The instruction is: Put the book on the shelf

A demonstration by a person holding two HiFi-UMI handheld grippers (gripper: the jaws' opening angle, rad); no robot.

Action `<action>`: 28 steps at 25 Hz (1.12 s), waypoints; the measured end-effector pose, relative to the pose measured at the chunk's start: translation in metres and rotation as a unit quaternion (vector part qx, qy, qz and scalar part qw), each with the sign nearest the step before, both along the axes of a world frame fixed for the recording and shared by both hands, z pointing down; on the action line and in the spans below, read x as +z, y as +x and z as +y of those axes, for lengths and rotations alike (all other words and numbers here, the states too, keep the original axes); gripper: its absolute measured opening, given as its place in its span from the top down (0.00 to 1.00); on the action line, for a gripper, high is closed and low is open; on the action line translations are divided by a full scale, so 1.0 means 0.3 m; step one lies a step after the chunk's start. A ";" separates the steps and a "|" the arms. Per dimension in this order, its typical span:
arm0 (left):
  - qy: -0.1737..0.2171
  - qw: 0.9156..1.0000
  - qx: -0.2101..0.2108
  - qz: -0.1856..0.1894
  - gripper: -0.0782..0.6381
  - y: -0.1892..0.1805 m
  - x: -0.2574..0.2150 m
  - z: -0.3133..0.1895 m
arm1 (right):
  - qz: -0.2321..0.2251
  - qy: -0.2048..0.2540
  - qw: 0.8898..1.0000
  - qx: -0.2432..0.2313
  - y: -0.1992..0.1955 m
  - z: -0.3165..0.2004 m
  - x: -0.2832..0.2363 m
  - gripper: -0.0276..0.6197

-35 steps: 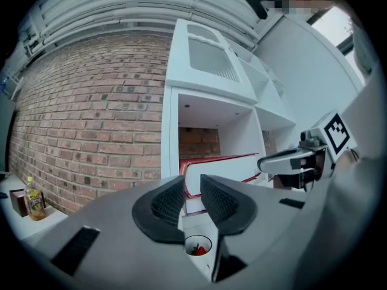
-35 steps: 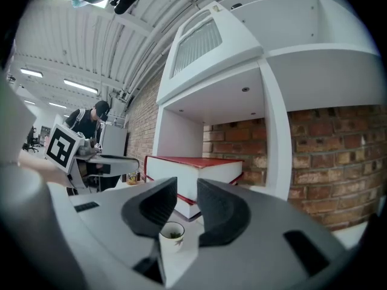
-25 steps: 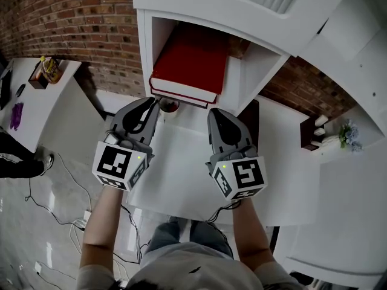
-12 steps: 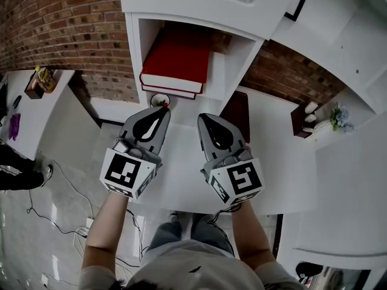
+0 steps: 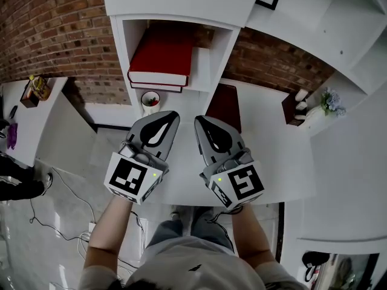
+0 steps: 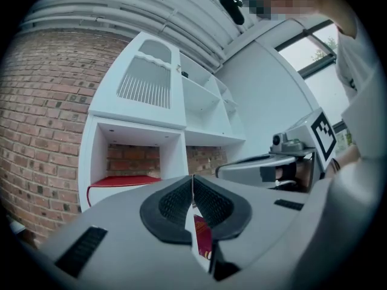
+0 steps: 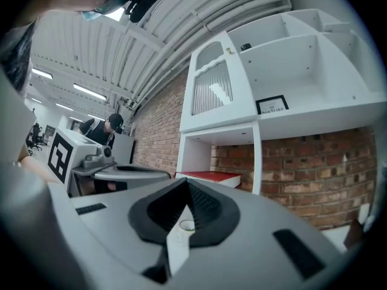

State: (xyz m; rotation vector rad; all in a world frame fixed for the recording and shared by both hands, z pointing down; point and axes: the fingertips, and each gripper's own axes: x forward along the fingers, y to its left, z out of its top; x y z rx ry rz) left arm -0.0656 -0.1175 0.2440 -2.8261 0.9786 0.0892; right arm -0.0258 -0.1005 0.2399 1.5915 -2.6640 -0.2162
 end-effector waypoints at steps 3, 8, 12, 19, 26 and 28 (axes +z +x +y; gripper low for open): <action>0.000 1.000 0.016 0.000 0.87 0.038 -0.008 0.040 | -0.008 0.000 1.000 0.004 0.022 0.035 -0.007 0.94; 0.001 0.999 0.046 0.004 0.87 0.100 -0.022 0.111 | -0.020 0.003 1.000 0.013 0.060 0.089 -0.017 0.94; -0.003 0.998 0.065 0.012 0.87 0.138 -0.032 0.157 | -0.027 0.005 0.999 0.020 0.087 0.127 -0.021 0.94; -0.008 0.996 0.086 0.019 0.87 0.189 -0.036 0.205 | -0.035 0.007 0.999 0.033 0.131 0.175 -0.022 0.94; -0.012 0.995 0.092 0.018 0.87 0.212 -0.033 0.216 | -0.037 0.006 0.999 0.037 0.151 0.190 -0.020 0.94; -0.012 0.995 0.093 0.018 0.87 0.214 -0.033 0.218 | -0.037 0.007 0.999 0.036 0.151 0.192 -0.020 0.94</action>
